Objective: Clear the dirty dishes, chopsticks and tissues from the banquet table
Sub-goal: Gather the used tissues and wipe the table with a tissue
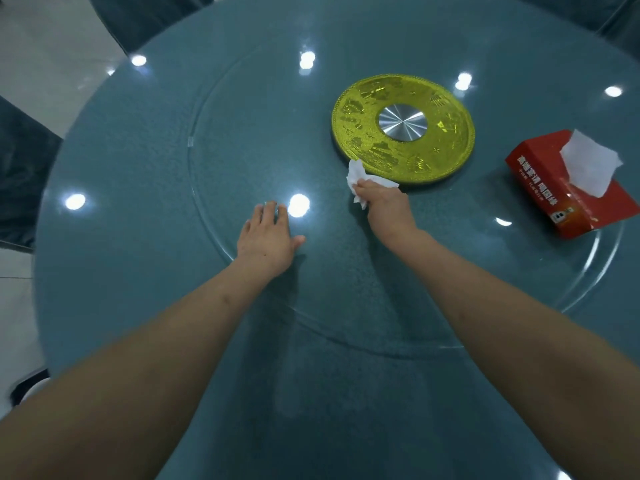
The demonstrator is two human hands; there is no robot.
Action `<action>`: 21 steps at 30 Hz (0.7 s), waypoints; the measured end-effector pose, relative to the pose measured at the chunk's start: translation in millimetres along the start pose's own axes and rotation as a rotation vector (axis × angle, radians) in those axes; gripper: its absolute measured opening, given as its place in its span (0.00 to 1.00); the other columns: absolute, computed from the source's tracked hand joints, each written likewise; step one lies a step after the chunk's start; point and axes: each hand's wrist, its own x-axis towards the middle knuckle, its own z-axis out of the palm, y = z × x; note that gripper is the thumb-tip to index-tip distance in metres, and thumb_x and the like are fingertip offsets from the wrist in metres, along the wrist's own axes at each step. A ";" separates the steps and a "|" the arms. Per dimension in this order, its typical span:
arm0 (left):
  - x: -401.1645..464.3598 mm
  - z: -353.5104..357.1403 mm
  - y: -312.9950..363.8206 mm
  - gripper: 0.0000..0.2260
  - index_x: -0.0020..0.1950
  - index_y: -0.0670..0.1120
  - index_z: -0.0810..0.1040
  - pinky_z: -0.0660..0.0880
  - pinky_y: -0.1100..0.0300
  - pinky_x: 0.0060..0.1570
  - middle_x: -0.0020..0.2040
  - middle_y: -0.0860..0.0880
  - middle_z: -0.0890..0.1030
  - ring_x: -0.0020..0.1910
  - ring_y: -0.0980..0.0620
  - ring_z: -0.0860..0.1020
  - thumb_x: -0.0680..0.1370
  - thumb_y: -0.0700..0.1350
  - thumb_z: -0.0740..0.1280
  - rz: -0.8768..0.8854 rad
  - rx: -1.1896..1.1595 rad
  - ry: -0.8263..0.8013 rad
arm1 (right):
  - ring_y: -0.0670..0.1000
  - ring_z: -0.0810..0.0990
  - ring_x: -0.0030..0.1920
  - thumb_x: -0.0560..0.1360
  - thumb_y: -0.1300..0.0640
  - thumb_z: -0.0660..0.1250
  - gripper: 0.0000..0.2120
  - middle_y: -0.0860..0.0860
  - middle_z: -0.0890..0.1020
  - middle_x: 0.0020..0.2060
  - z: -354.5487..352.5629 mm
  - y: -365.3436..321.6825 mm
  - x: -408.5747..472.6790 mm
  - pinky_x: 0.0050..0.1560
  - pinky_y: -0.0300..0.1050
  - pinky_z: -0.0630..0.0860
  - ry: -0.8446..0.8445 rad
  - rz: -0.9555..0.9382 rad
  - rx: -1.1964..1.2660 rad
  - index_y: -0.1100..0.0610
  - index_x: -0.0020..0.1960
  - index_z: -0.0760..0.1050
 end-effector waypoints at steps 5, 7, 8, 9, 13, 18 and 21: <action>9.1 -5.5 -13.8 0.31 0.84 0.46 0.49 0.51 0.45 0.80 0.84 0.44 0.49 0.82 0.42 0.47 0.86 0.57 0.55 -0.036 -0.007 0.016 | 0.59 0.82 0.64 0.76 0.61 0.56 0.22 0.55 0.81 0.65 8.0 -32.9 -56.2 0.69 0.56 0.75 0.047 -0.083 0.084 0.57 0.63 0.83; 7.3 -5.5 -12.6 0.27 0.82 0.46 0.56 0.58 0.45 0.76 0.82 0.43 0.56 0.80 0.40 0.54 0.86 0.55 0.56 -0.058 -0.017 0.081 | 0.57 0.82 0.64 0.75 0.66 0.59 0.22 0.54 0.82 0.64 13.9 -37.7 -85.7 0.65 0.57 0.78 0.055 -0.146 0.080 0.56 0.63 0.84; 4.5 -4.8 -9.6 0.25 0.81 0.46 0.60 0.62 0.44 0.73 0.80 0.43 0.60 0.77 0.39 0.58 0.86 0.53 0.57 -0.059 -0.019 0.122 | 0.55 0.81 0.65 0.74 0.71 0.62 0.24 0.53 0.82 0.64 16.5 -39.3 -100.3 0.64 0.56 0.79 0.053 -0.169 0.072 0.55 0.63 0.83; 0.8 -2.7 -6.3 0.22 0.78 0.46 0.65 0.65 0.44 0.70 0.77 0.43 0.64 0.74 0.39 0.61 0.85 0.52 0.58 -0.054 -0.025 0.157 | 0.53 0.80 0.66 0.73 0.74 0.64 0.26 0.51 0.82 0.64 19.8 -41.7 -114.8 0.64 0.55 0.79 0.040 -0.187 0.080 0.54 0.64 0.83; -18.9 10.0 13.5 0.15 0.70 0.46 0.75 0.69 0.47 0.61 0.70 0.43 0.70 0.68 0.40 0.66 0.85 0.46 0.59 0.032 -0.085 0.256 | 0.49 0.77 0.70 0.73 0.74 0.64 0.28 0.47 0.80 0.67 22.1 -49.8 -165.5 0.59 0.53 0.81 -0.008 -0.248 0.097 0.51 0.66 0.81; -35.7 27.3 23.0 0.18 0.75 0.47 0.69 0.71 0.48 0.64 0.75 0.45 0.67 0.72 0.42 0.64 0.86 0.46 0.58 0.084 -0.097 0.198 | 0.49 0.77 0.70 0.72 0.71 0.58 0.29 0.46 0.80 0.67 7.5 -34.8 -202.7 0.57 0.50 0.82 0.019 -0.258 0.072 0.52 0.66 0.82; -39.0 28.0 24.3 0.19 0.77 0.48 0.67 0.72 0.48 0.64 0.76 0.46 0.65 0.74 0.44 0.62 0.86 0.48 0.58 0.083 -0.092 0.191 | 0.49 0.78 0.69 0.72 0.71 0.57 0.30 0.47 0.81 0.67 -7.1 -10.6 -208.4 0.63 0.45 0.78 0.052 -0.204 0.033 0.52 0.66 0.82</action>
